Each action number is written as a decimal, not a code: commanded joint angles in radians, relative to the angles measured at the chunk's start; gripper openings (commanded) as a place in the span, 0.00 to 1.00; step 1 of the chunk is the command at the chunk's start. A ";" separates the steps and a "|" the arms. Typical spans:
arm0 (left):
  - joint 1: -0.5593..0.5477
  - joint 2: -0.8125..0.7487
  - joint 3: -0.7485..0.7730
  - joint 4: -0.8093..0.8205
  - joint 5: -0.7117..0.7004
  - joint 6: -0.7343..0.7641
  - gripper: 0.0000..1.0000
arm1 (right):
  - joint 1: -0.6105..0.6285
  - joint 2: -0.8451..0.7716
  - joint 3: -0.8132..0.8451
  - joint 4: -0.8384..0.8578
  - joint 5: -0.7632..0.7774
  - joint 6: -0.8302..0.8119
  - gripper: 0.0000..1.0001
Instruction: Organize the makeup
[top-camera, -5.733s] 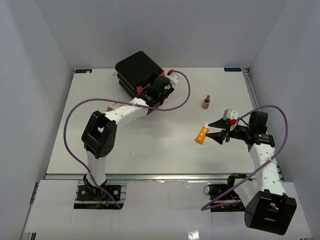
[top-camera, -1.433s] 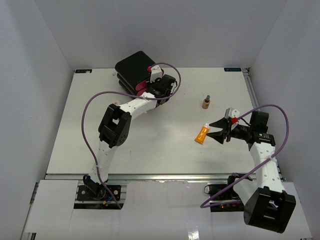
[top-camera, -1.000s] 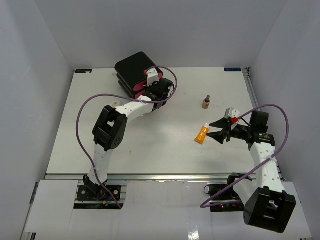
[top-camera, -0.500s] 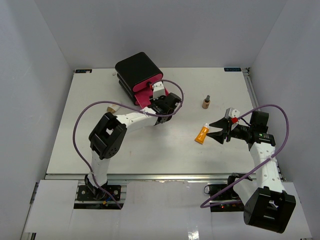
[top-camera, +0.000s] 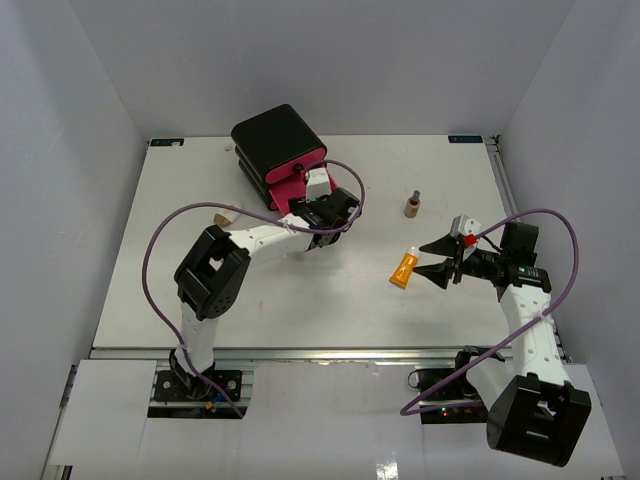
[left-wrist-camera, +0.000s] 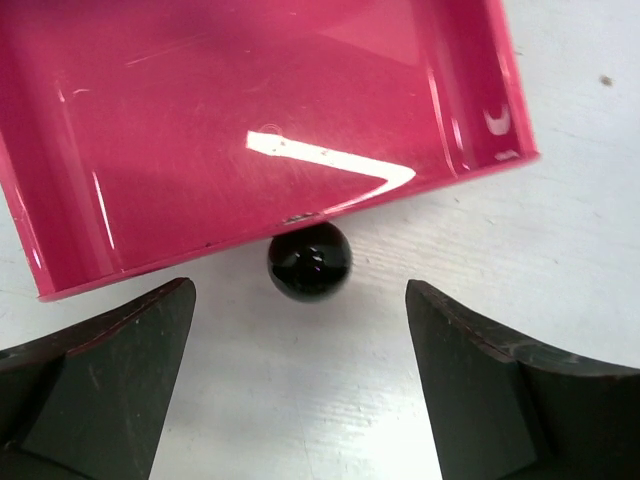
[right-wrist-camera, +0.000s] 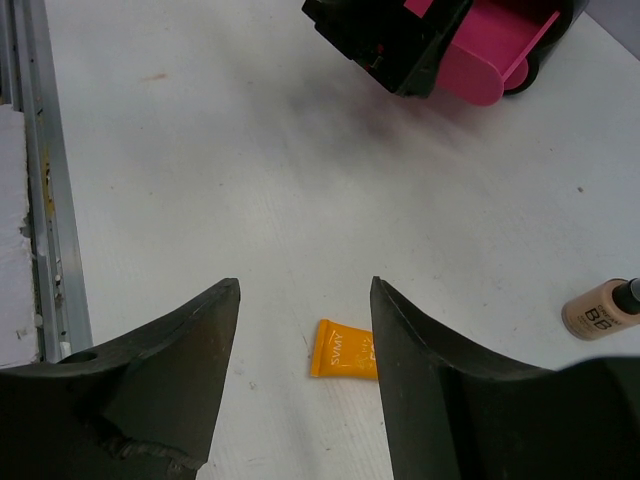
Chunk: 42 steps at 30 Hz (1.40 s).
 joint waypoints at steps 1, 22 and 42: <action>0.005 -0.150 0.006 0.003 0.165 0.096 0.98 | -0.006 -0.025 0.000 0.001 -0.025 0.004 0.63; 0.078 -0.800 -0.349 -0.063 0.781 0.685 0.98 | 0.080 0.131 0.236 -0.835 0.410 -1.088 0.90; 0.162 -1.092 -0.656 0.061 0.498 0.673 0.98 | 0.466 0.564 0.307 -0.349 0.860 -0.966 0.95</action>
